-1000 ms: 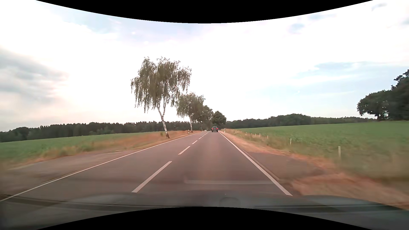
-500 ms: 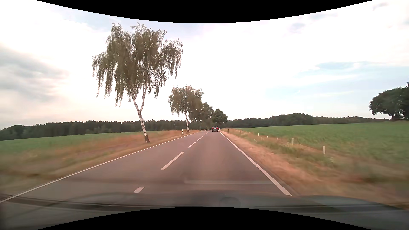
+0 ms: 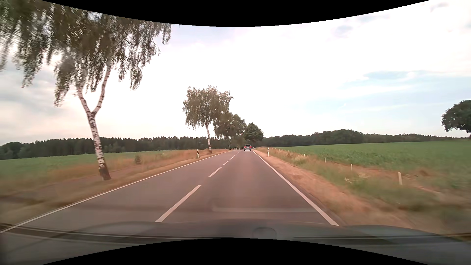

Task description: Follow the waypoints while adhering to traffic rules and regulations

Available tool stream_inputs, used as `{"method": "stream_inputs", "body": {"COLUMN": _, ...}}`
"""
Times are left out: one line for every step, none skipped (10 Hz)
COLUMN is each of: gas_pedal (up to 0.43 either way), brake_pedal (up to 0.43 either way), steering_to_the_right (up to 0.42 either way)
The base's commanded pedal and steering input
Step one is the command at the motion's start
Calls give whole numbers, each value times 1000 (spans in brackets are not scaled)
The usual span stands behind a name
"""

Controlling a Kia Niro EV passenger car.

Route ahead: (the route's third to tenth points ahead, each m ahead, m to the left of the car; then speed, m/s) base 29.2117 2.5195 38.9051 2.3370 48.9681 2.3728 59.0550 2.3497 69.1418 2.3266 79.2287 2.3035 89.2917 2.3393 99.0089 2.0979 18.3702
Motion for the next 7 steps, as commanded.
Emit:
{"method": "stream_inputs", "body": {"gas_pedal": 280, "brake_pedal": 0, "steering_to_the_right": -3}}
{"method": "stream_inputs", "body": {"gas_pedal": 280, "brake_pedal": 0, "steering_to_the_right": -3}}
{"method": "stream_inputs", "body": {"gas_pedal": 280, "brake_pedal": 0, "steering_to_the_right": -3}}
{"method": "stream_inputs", "body": {"gas_pedal": 280, "brake_pedal": 0, "steering_to_the_right": -2}}
{"method": "stream_inputs", "body": {"gas_pedal": 280, "brake_pedal": 0, "steering_to_the_right": -2}}
{"method": "stream_inputs", "body": {"gas_pedal": 280, "brake_pedal": 0, "steering_to_the_right": -2}}
{"method": "stream_inputs", "body": {"gas_pedal": 280, "brake_pedal": 0, "steering_to_the_right": -2}}
